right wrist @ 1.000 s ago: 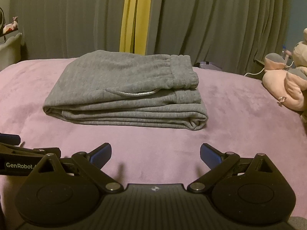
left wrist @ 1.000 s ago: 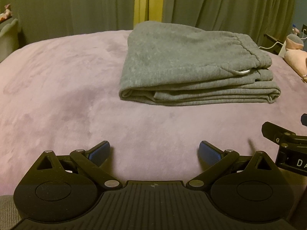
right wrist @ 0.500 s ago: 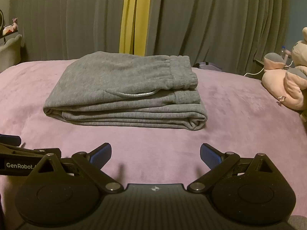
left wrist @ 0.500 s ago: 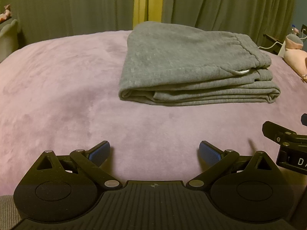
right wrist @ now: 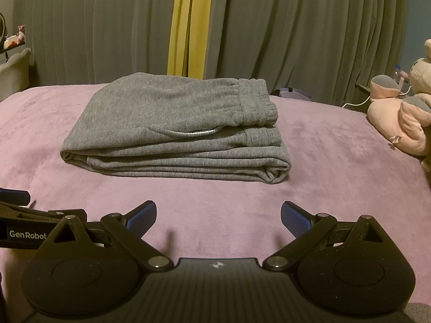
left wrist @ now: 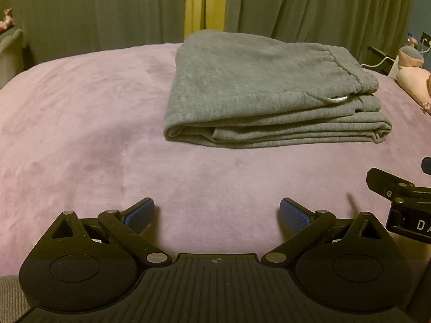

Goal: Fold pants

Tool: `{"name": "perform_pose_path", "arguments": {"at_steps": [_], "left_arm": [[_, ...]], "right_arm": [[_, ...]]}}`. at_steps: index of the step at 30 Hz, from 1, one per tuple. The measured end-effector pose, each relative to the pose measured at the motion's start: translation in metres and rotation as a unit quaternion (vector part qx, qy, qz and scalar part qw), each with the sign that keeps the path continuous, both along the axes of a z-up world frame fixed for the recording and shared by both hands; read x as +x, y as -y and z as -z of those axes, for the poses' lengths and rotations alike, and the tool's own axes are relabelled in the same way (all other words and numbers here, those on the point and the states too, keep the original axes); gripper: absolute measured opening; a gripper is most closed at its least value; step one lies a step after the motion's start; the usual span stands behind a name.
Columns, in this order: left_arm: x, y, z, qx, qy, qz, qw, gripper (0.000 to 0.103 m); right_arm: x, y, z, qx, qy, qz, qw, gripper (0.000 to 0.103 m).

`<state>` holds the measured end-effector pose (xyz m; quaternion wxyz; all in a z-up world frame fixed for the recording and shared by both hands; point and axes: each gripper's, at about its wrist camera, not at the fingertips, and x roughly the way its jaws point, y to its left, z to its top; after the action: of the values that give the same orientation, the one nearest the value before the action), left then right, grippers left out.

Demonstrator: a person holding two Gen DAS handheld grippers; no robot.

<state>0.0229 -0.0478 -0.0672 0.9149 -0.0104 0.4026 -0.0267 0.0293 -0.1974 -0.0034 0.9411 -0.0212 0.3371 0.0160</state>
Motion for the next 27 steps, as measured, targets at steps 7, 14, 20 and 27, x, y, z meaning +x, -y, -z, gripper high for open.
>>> {"name": "perform_pose_path", "arguments": {"at_steps": [7, 14, 20, 27], "left_arm": [[-0.0002, 0.0006, 0.0004, 0.001, 0.000, 0.002, 1.0000, 0.102], [-0.0003, 0.0008, 0.0004, 0.001, 0.001, 0.002, 1.0000, 0.102], [-0.0009, 0.0015, 0.0003, 0.002, 0.003, 0.005, 1.0000, 0.102], [-0.0011, 0.0000, 0.0002, 0.000, 0.004, 0.007, 1.0000, 0.102]], "right_arm": [[-0.0002, -0.0006, 0.0000, -0.001, 0.000, 0.000, 1.000, 0.099], [-0.0001, -0.0009, 0.0001, -0.001, -0.001, 0.000, 1.000, 0.099], [-0.0002, -0.0013, 0.0002, -0.003, -0.001, 0.000, 1.000, 0.099], [-0.0009, -0.0019, 0.0004, -0.004, -0.001, 0.000, 1.000, 0.099]]}}
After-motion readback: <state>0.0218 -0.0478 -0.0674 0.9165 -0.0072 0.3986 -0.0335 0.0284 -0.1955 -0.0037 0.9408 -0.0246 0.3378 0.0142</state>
